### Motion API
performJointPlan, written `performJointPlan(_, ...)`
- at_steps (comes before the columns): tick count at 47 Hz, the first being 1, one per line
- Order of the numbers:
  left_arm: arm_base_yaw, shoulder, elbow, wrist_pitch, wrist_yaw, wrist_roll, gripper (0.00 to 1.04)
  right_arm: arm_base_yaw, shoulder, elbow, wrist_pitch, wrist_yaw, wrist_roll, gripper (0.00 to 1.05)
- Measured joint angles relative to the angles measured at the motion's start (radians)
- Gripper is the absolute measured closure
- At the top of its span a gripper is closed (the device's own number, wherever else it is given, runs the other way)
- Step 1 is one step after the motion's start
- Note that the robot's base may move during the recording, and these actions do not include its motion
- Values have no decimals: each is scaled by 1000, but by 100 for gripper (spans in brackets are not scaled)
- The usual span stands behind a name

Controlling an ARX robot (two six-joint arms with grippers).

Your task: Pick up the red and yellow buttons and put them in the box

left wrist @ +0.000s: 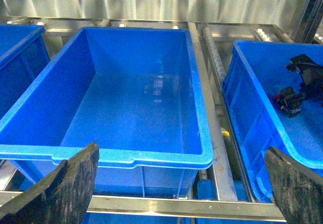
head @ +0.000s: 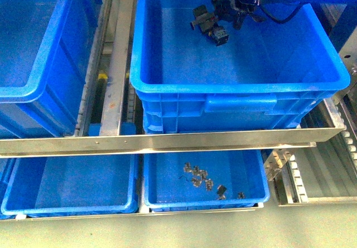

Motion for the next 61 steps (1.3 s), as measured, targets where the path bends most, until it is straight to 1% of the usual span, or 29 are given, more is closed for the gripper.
performJointPlan(3, 0, 0, 0, 0, 0, 0, 8, 1, -98, -170, 142, -22, -29, 18)
performJointPlan(4, 0, 0, 0, 0, 0, 0, 8, 1, -116, -200, 164, -27, -32, 16)
performJointPlan(6, 0, 0, 0, 0, 0, 0, 8, 3, -199, -330, 254, -49, -52, 10)
performJointPlan(8, 0, 0, 0, 0, 0, 0, 8, 5, -266, -428, 312, -61, -60, 5)
performJointPlan(14, 0, 0, 0, 0, 0, 0, 8, 27, -603, -890, 558, -94, -52, 6)
performJointPlan(15, 0, 0, 0, 0, 0, 0, 8, 29, -627, -922, 573, -95, -49, 6)
performJointPlan(20, 0, 0, 0, 0, 0, 0, 8, 47, -851, -1250, 690, -103, 48, 6)
performJointPlan(21, 0, 0, 0, 0, 0, 0, 8, 49, -873, -1282, 698, -102, 67, 6)
performJointPlan(25, 0, 0, 0, 0, 0, 0, 8, 58, -1033, -1534, 747, -93, 191, 6)
performJointPlan(26, 0, 0, 0, 0, 0, 0, 8, 58, -1052, -1564, 750, -89, 208, 6)
performJointPlan(28, 0, 0, 0, 0, 0, 0, 8, 59, -1169, -1735, 763, -43, 314, 6)
performJointPlan(29, 0, 0, 0, 0, 0, 0, 8, 59, -1208, -1787, 763, -27, 343, 6)
performJointPlan(30, 0, 0, 0, 0, 0, 0, 8, 57, -1266, -1860, 762, 16, 412, 6)
performJointPlan(32, 0, 0, 0, 0, 0, 0, 8, 54, -1341, -1947, 752, 65, 486, 6)
performJointPlan(35, 0, 0, 0, 0, 0, 0, 8, 51, -1426, -2037, 721, 152, 603, 6)
performJointPlan(36, 0, 0, 0, 0, 0, 0, 8, 51, -1467, -2076, 694, 201, 676, 6)
performJointPlan(38, 0, 0, 0, 0, 0, 0, 8, 51, -1507, -2113, 648, 269, 792, 6)
performJointPlan(39, 0, 0, 0, 0, 0, 0, 8, 51, -1513, -2120, 641, 278, 837, 6)
performJointPlan(40, 0, 0, 0, 0, 0, 0, 8, 50, -1511, -2131, 660, 270, 846, 7)
performJointPlan(42, 0, 0, 0, 0, 0, 0, 8, 37, -1489, -2181, 832, 208, 801, 13)
performJointPlan(44, 0, 0, 0, 0, 0, 0, 8, 24, -1462, -2243, 1023, 149, 718, 20)
performJointPlan(47, 0, 0, 0, 0, 0, 0, 8, 3, -1447, -2344, 1252, 97, 573, 30)
performJointPlan(49, 0, 0, 0, 0, 0, 0, 8, -22, -1479, -2413, 1385, 74, 469, 41)
performJointPlan(51, 0, 0, 0, 0, 0, 0, 8, -48, -1542, -2451, 1412, 53, 404, 51)
performJointPlan(52, 0, 0, 0, 0, 0, 0, 8, -57, -1565, -2462, 1412, 47, 386, 55)
performJointPlan(61, 0, 0, 0, 0, 0, 0, 8, -114, -1694, -2555, 1364, -7, 335, 85)
